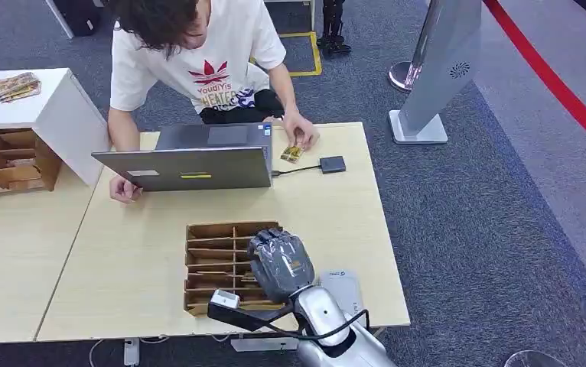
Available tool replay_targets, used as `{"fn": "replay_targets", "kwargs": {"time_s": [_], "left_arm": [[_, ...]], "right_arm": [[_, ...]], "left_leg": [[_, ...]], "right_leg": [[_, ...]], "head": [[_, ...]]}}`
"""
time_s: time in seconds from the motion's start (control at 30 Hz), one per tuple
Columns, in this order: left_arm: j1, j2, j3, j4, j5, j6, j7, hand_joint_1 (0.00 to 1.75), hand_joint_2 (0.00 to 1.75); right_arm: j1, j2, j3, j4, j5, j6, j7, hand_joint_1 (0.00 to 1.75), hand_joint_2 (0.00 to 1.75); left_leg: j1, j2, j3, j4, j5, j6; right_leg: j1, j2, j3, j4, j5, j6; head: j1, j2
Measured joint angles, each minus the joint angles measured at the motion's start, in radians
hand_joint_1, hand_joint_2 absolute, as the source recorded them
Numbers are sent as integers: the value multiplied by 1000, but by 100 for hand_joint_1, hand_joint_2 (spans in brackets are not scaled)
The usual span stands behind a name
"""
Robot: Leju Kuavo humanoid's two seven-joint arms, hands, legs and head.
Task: Pass the card to the sensor for recognition and then transmit it.
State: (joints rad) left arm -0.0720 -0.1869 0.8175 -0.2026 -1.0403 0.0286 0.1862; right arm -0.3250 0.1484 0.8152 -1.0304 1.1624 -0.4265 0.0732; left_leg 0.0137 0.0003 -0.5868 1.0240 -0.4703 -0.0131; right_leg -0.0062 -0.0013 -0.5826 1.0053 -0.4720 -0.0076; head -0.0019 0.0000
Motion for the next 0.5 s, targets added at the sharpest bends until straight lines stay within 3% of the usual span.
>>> {"fn": "replay_targets", "kwargs": {"time_s": [0.17, 0.27, 0.3, 0.4, 0.43, 0.5], "left_arm": [[0, 0, 0, 0, -1, 0, 0, 0, 0], [0, 0, 0, 0, -2, 0, 0, 0, 0], [0, 0, 0, 0, -2, 0, 0, 0, 0], [0, 0, 0, 0, -2, 0, 1, 0, 0], [0, 0, 0, 0, -2, 0, 1, 0, 0], [0, 0, 0, 0, -2, 0, 1, 0, 0]], "right_arm": [[-2, 3, -10, 6, 2, 1, 0, 103, 175], [-4, 6, -19, 8, 2, 1, 0, 93, 175], [-5, 7, -21, 9, 2, 1, 0, 119, 175], [-6, 8, -26, 12, 4, 3, 3, 113, 175], [-6, 8, -28, 14, 5, 3, 3, 133, 175], [-7, 8, -32, 16, 6, 4, 4, 152, 175]], "left_leg": [[0, 0, 0, 0, 0, 0], [0, 0, 0, 0, 0, 0], [0, 0, 0, 0, 0, 0], [0, 0, 0, 0, 0, 0], [0, 0, 0, 0, 0, 0], [0, 0, 0, 0, 0, 0]], "right_leg": [[0, 0, 0, 0, 0, 0], [0, 0, 0, 0, 0, 0], [0, 0, 0, 0, 0, 0], [0, 0, 0, 0, 0, 0], [0, 0, 0, 0, 0, 0], [0, 0, 0, 0, 0, 0]], "head": [[0, 0], [0, 0], [0, 0], [0, 0], [0, 0], [0, 0]]}}
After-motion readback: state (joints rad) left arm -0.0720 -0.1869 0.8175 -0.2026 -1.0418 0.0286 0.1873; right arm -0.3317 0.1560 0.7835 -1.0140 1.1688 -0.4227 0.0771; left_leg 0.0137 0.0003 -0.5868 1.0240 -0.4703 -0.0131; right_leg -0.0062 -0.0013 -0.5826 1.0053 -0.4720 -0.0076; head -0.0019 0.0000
